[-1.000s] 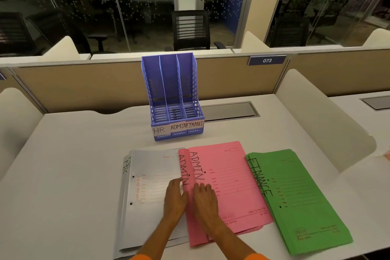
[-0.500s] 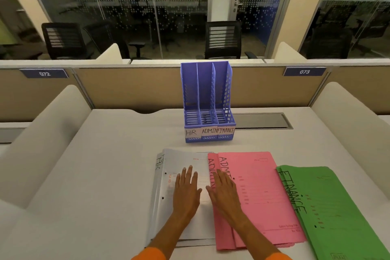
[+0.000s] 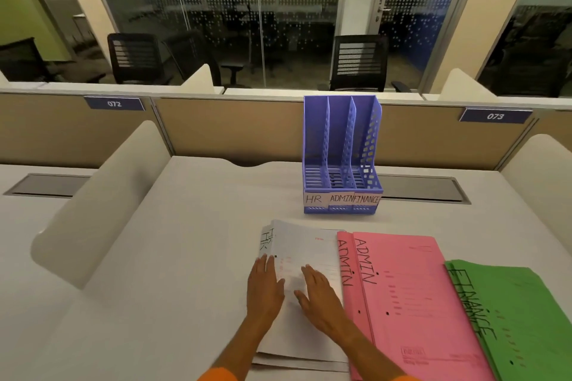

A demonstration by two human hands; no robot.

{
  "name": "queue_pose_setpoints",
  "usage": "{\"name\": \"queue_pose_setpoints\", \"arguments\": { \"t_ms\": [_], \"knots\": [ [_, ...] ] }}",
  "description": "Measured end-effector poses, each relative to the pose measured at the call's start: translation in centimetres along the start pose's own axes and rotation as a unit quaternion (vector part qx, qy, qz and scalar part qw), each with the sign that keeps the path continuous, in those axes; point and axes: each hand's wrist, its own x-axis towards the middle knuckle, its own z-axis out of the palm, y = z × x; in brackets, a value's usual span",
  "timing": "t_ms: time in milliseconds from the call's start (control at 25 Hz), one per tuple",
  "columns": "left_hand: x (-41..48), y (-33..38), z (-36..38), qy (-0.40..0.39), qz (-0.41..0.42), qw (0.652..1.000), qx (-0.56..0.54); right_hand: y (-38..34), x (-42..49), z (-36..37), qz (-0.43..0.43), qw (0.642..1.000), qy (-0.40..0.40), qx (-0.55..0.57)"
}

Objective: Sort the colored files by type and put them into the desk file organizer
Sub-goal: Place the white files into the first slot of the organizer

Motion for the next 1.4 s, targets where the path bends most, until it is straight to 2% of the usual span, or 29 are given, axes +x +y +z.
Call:
{"name": "queue_pose_setpoints", "arguments": {
  "t_ms": [280, 520, 880, 1000, 1120, 1240, 1400],
  "knots": [
    [1.8, -1.0, -0.4, -0.032, -0.147, 0.980, -0.132, 0.2, -0.4, 0.4, 0.024, 0.998, -0.048, 0.026],
    [3.2, -0.2, -1.3, -0.053, -0.197, 0.957, -0.206, 0.3, 0.1, -0.2, 0.017, 0.998, -0.059, 0.028],
    [2.6, 2.2, -2.9, -0.036, -0.152, 0.935, -0.318, 1.2, 0.4, -2.1, -0.016, 0.999, -0.021, 0.048],
    [2.5, 3.7, -5.6, 0.001, -0.131, 0.938, -0.320, 2.0, 0.6, -3.9, -0.022, 0.997, 0.044, 0.055],
    [2.1, 6.3, -9.9, 0.040, -0.091, 0.950, -0.297, 2.8, 1.2, -6.0, 0.003, 0.989, 0.098, 0.108],
    [1.2, 9.5, -13.7, 0.068, -0.049, 0.955, -0.285, 3.2, 2.3, -8.4, 0.048, 0.967, 0.123, 0.219],
    [0.1, 12.8, -15.3, 0.075, -0.012, 0.941, -0.330, 3.7, 4.1, -12.3, 0.151, 0.880, 0.098, 0.439]
  ]
}}
